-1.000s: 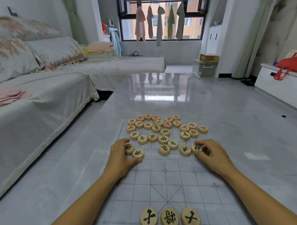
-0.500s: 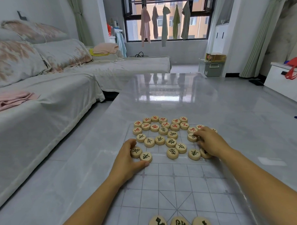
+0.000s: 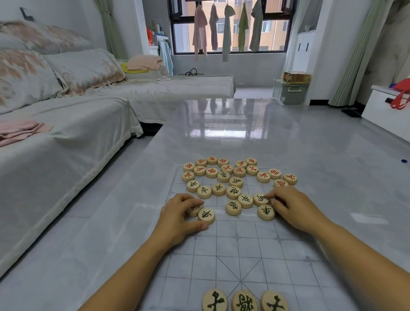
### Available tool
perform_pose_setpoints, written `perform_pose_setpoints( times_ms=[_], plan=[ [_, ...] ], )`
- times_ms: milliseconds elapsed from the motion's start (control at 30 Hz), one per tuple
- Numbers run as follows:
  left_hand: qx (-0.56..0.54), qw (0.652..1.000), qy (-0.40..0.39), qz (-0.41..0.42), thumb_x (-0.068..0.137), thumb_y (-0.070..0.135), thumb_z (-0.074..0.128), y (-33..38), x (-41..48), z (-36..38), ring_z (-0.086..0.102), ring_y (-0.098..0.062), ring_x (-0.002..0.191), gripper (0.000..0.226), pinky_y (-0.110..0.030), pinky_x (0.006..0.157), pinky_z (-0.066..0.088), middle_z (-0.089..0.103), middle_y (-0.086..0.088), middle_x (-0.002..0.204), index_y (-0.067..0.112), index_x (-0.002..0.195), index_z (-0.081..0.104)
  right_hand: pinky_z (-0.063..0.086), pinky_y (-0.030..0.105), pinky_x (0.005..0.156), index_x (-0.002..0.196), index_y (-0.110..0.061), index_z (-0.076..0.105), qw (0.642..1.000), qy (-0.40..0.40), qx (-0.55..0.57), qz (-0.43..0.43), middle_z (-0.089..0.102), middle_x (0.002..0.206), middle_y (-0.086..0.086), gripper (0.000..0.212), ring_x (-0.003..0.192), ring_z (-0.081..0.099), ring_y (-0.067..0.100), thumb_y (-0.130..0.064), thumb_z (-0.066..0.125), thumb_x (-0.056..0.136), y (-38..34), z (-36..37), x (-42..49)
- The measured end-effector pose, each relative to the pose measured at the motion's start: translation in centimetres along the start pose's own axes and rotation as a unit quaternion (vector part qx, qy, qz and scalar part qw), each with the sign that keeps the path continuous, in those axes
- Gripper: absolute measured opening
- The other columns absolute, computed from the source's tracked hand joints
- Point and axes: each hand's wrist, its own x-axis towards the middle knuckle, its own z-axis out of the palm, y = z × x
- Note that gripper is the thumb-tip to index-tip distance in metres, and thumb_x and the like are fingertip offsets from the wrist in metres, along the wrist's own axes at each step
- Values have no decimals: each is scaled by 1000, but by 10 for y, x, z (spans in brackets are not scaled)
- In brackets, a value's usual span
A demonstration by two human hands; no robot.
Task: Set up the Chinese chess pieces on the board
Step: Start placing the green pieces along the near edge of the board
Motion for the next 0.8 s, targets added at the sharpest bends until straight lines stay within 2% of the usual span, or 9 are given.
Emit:
perform_pose_setpoints(
  times_ms=[100,167,267,367,533,633,800],
  plan=[
    [29,999,-3,15,71,37,75,1,-1,1,41,-12,109,47,-29,96,40,43,11,114,31,116,61,28,34,100,125,-20,52,1000,19,7,-4,53,129,-3,32,124,42,19,-18,45,94,7,0,-10],
    [38,999,-3,19,72,38,74,1,-1,1,39,-11,108,46,-26,94,38,44,10,112,30,116,61,30,38,104,130,-18,48,998,53,29,22,49,136,2,37,126,40,23,-14,47,93,16,1,-16],
    [38,999,3,18,71,38,75,2,-1,2,38,-11,105,43,-24,90,38,45,9,109,29,111,63,37,33,96,127,-10,50,981,119,126,87,51,131,11,36,116,47,23,-4,45,91,26,4,-25],
    [20,999,25,-2,69,35,77,1,0,3,38,-11,104,41,-20,86,36,45,7,105,26,107,65,36,27,88,121,-9,54,959,153,207,120,54,126,10,33,104,48,16,-1,41,91,29,4,-28],
    [17,999,35,-6,69,34,78,1,0,5,35,-10,104,41,-20,85,34,43,6,105,24,107,64,38,29,91,122,-16,56,982,98,147,68,56,123,4,36,109,45,13,-5,50,88,28,8,-28],
    [28,999,32,2,71,34,76,1,0,5,34,-9,105,43,-20,87,34,42,8,106,24,111,63,38,37,97,126,-18,53,992,84,76,57,56,126,3,41,115,45,20,-16,59,85,28,10,-27],
    [45,999,22,6,73,38,74,0,-1,5,36,-11,109,49,-21,90,33,45,7,114,25,118,59,34,34,95,129,-21,50,996,66,12,54,51,124,1,47,116,41,20,-35,60,86,26,10,-26]
  ],
)
